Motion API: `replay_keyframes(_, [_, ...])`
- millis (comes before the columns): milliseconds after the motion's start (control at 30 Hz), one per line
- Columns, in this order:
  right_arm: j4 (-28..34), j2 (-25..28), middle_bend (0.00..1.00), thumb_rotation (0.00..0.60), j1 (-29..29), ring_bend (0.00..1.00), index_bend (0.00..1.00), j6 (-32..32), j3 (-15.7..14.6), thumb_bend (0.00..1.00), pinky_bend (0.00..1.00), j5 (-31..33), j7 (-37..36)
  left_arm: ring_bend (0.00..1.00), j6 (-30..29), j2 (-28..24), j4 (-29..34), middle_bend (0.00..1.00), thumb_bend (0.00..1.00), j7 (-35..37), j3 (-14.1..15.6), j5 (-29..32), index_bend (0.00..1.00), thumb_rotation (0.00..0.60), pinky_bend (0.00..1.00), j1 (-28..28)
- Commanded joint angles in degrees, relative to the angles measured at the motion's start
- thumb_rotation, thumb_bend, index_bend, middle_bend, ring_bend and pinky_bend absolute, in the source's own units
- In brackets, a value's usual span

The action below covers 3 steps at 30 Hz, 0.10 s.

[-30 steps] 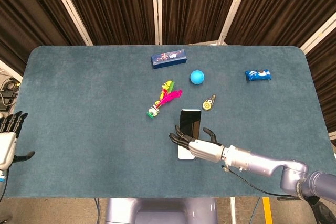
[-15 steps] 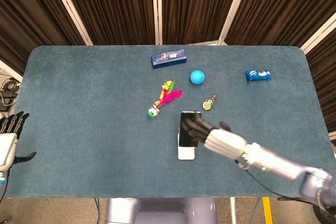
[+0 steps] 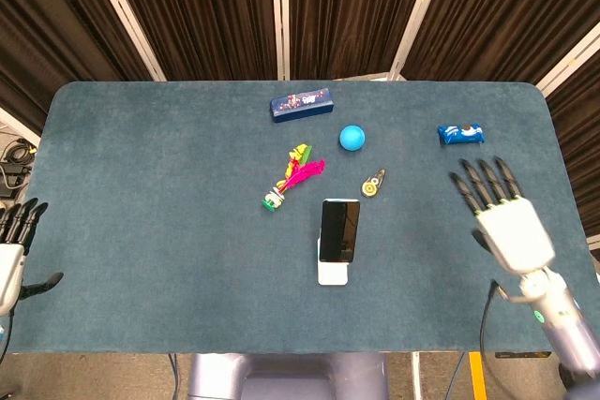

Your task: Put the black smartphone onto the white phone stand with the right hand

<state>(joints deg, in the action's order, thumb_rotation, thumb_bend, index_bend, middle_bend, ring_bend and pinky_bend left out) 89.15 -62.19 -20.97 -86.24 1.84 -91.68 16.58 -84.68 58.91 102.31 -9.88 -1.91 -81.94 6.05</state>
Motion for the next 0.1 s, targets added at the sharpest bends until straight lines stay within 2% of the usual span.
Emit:
replay_keyframes(33, [2.86, -0.66, 0.0, 0.6, 5.03, 0.0, 0.0, -3.09, -1.78, 0.0, 0.0, 1.89, -2.33, 0.0, -0.48, -0.59, 0.22, 0.0, 0.0, 0.95, 0.75, -1.5, 0.0, 0.6, 0.0, -0.52])
replay_keyframes(100, [2.48, -1.76, 0.0, 0.6, 6.63, 0.0, 0.0, -4.26, -2.56, 0.0, 0.0, 1.41, -2.72, 0.0, -0.54, -0.82, 0.31, 0.0, 0.0, 1.21, 1.14, -2.42, 0.0, 0.6, 0.0, -0.66])
